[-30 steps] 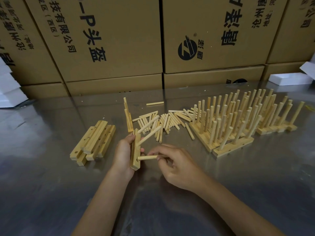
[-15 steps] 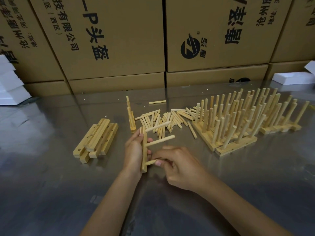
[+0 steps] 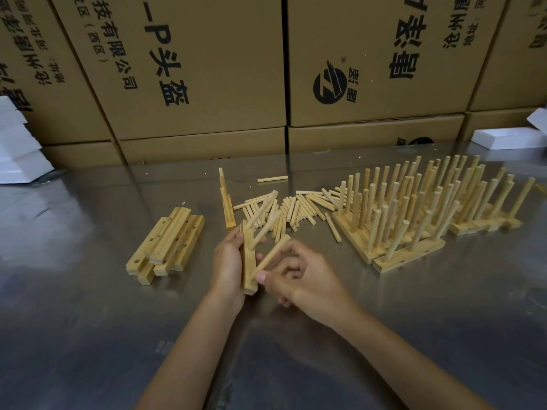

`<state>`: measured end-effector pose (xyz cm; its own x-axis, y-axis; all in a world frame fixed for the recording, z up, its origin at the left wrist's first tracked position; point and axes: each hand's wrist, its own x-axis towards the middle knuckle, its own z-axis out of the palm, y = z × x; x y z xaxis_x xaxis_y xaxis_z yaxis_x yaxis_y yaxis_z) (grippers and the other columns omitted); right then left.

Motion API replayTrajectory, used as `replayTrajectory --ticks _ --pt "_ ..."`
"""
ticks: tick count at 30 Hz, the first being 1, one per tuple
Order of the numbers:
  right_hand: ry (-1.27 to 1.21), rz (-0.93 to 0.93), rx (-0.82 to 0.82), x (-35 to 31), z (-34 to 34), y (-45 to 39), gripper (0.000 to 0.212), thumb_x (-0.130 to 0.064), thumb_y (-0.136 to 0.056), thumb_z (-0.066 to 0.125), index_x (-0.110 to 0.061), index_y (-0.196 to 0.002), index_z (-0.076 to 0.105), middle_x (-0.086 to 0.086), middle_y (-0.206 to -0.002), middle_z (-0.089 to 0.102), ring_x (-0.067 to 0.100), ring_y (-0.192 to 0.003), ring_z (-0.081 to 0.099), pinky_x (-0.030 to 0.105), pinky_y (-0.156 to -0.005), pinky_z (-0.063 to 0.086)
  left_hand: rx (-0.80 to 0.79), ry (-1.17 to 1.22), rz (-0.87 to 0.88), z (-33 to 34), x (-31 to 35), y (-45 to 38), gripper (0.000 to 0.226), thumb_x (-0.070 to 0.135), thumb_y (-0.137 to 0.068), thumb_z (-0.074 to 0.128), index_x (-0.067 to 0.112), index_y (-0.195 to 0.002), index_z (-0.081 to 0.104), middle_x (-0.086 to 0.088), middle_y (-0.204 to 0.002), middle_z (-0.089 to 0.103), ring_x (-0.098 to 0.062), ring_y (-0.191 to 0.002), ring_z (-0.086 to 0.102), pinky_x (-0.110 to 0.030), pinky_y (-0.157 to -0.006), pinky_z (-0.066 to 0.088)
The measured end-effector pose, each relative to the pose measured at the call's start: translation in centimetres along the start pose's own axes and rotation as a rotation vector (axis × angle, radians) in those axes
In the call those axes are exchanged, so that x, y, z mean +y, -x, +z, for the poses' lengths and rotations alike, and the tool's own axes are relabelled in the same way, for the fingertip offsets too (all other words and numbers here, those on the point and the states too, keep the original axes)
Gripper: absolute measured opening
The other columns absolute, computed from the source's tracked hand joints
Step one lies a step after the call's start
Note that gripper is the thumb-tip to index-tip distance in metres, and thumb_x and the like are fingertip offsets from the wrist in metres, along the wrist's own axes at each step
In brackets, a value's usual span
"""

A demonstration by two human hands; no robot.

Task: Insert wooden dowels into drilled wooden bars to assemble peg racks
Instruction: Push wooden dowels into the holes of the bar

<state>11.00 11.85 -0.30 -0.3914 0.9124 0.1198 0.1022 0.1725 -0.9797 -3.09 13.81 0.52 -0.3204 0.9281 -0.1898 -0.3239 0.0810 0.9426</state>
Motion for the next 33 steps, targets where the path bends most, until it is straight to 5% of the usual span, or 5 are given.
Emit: replayTrajectory --ticks 3,11,19,28,33 --pt "0.197 -0.035 0.016 1.3 1.4 0.1 0.037 -0.039 -0.075 0.082 -0.031 -0.107 0.065 -0.01 -0.077 0.067 0.0 -0.062 0.058 0.023 -0.062 0.051 0.093 0.036 -0.014 -0.3 -0.1 -0.1 0.033 0.018 -0.106 0.035 0.013 -0.121 0.064 -0.002 -0.073 0.073 -0.017 -0.057 0.063 -0.024 -0.044 0.05" --pt "0.264 -0.233 0.117 1.8 2.2 -0.3 0.014 -0.024 -0.086 0.075 -0.021 -0.1 0.073 -0.009 -0.079 0.068 0.007 -0.07 0.062 0.017 -0.064 0.051 0.221 -0.375 0.048 -1.0 0.2 -1.5 0.032 0.017 -0.101 0.042 0.003 -0.109 0.069 -0.025 -0.104 0.068 -0.038 -0.099 0.064 -0.043 -0.084 0.051" --pt "0.62 -0.283 0.114 2.7 1.7 -1.5 0.02 -0.026 -0.091 0.066 -0.026 -0.111 0.07 -0.014 -0.085 0.055 0.001 -0.078 0.047 0.021 -0.072 0.043 0.218 -0.96 0.13 -2.8 0.4 -2.1 0.031 0.019 -0.097 0.049 0.014 -0.115 0.073 -0.014 -0.114 0.068 -0.037 -0.122 0.05 -0.048 -0.105 0.041" --pt "0.706 -0.247 0.144 3.1 2.0 -3.3 0.027 -0.036 -0.093 0.06 -0.043 -0.119 0.062 -0.014 -0.054 0.043 0.0 -0.055 0.044 0.019 -0.055 0.029 0.281 -1.02 0.258 -3.6 0.5 -2.5 0.025 0.024 -0.099 0.057 0.017 -0.118 0.072 -0.008 -0.106 0.073 -0.027 -0.104 0.064 -0.041 -0.089 0.053" --pt "0.928 -0.288 0.187 3.0 2.9 -5.1 0.029 -0.043 -0.096 0.046 -0.045 -0.124 0.056 -0.01 -0.069 0.062 0.016 -0.083 0.065 0.031 -0.062 0.032 0.306 -1.036 0.339 -3.7 0.4 -2.8 0.026 0.022 -0.1 0.055 0.014 -0.117 0.072 -0.008 -0.104 0.073 -0.027 -0.099 0.066 -0.043 -0.086 0.055"
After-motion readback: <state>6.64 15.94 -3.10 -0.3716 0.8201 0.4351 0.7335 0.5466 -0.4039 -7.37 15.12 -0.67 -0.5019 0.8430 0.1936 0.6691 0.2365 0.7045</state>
